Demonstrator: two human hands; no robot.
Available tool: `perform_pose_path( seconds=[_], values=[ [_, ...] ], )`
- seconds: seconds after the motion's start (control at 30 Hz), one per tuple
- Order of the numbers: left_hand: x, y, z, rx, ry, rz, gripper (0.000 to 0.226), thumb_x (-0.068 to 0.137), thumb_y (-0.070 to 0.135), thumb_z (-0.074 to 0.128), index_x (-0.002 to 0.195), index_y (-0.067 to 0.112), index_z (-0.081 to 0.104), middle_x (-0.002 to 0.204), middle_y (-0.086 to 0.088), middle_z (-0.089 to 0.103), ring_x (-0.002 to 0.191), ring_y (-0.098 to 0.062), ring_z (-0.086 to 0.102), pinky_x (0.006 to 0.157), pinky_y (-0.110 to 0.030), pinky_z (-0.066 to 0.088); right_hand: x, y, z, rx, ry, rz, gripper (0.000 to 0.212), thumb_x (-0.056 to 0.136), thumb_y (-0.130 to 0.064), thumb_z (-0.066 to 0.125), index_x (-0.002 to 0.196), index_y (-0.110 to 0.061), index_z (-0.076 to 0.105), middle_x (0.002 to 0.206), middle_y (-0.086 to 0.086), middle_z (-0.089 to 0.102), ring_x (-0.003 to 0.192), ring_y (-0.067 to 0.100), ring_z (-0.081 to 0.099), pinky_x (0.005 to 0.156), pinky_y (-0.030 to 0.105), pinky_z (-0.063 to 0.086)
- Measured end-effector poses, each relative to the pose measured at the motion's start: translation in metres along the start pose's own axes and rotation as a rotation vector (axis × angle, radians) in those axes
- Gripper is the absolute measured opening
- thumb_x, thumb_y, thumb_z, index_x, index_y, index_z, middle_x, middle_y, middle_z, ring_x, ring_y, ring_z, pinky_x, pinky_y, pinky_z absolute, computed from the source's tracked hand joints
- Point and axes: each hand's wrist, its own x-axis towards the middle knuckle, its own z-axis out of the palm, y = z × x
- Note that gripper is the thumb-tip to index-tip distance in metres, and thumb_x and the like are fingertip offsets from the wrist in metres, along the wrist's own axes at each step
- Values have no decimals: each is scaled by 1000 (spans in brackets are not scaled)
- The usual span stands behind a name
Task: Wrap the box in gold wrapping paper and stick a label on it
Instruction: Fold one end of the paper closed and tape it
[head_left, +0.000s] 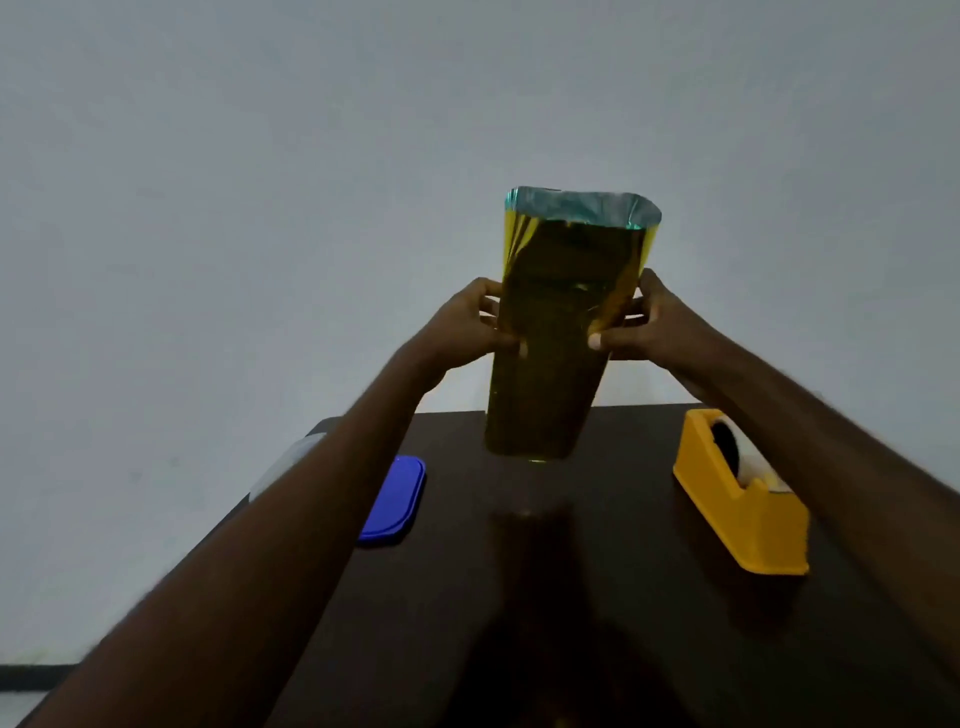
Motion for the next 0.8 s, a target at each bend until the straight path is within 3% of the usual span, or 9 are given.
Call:
perform_pose_path(
  seconds=[0.13, 0.2, 0.3, 0.43, 0.53, 0.6, 0.7, 0.8],
  values=[
    [-2, -10, 7, 246, -36, -6, 75, 63, 11, 88, 126, 12, 48, 115, -5, 60, 105, -22, 61, 89, -39, 55, -3, 8, -5, -5, -108, 35, 72, 73, -4, 82, 136, -22, 50, 125, 8, 61, 114, 25, 62, 91, 43, 57],
    [-9, -22, 14, 354, -96, -4, 76, 62, 15, 90, 127, 12, 50, 112, 0, 59, 104, -19, 60, 85, -32, 51, -10, 18, -2, 5, -173, 64, 68, 72, -2, 82, 132, -19, 55, 125, 6, 64, 114, 23, 63, 90, 38, 57],
    [-25, -34, 21, 402, -256, -31, 64, 64, 15, 90, 120, 17, 58, 109, 5, 61, 106, -15, 59, 87, -27, 46, -21, 31, 3, 40, -246, 135, 63, 72, -3, 82, 128, -17, 57, 119, 6, 69, 111, 22, 66, 94, 40, 56],
    [-36, -31, 14, 372, -399, -117, 47, 72, 23, 86, 112, 17, 62, 114, -2, 66, 105, -20, 64, 92, -36, 55, -27, 41, 6, 70, -289, 174, 69, 66, -20, 84, 129, -26, 56, 119, 6, 69, 109, 22, 68, 95, 45, 55],
    [-38, -5, -3, 362, -349, -118, 57, 76, 37, 82, 126, 21, 59, 118, 0, 65, 106, -17, 63, 88, -32, 56, -26, 40, 3, 67, -302, 172, 68, 65, -24, 85, 127, -28, 58, 118, 7, 69, 108, 24, 68, 93, 47, 55],
    [-37, 21, -14, 373, -248, -18, 68, 75, 42, 80, 134, 24, 51, 121, 7, 61, 110, -11, 57, 86, -24, 49, -25, 39, 1, 80, -323, 175, 65, 67, -22, 84, 126, -27, 59, 116, 8, 70, 109, 25, 68, 94, 48, 55],
    [-30, 58, -18, 516, -86, 133, 86, 71, 58, 76, 142, 22, 43, 132, 0, 55, 117, -15, 52, 87, -25, 40, -24, 39, -1, 83, -354, 181, 60, 73, -15, 80, 128, -25, 58, 115, 7, 71, 109, 23, 68, 95, 48, 54],
    [-25, 83, 0, 637, -163, 233, 63, 75, 58, 73, 124, 20, 63, 114, 3, 66, 103, -10, 60, 76, -20, 43, -26, 38, -1, 108, -366, 193, 62, 72, -13, 80, 129, -26, 58, 116, 7, 71, 109, 23, 67, 92, 47, 55]
  ],
)
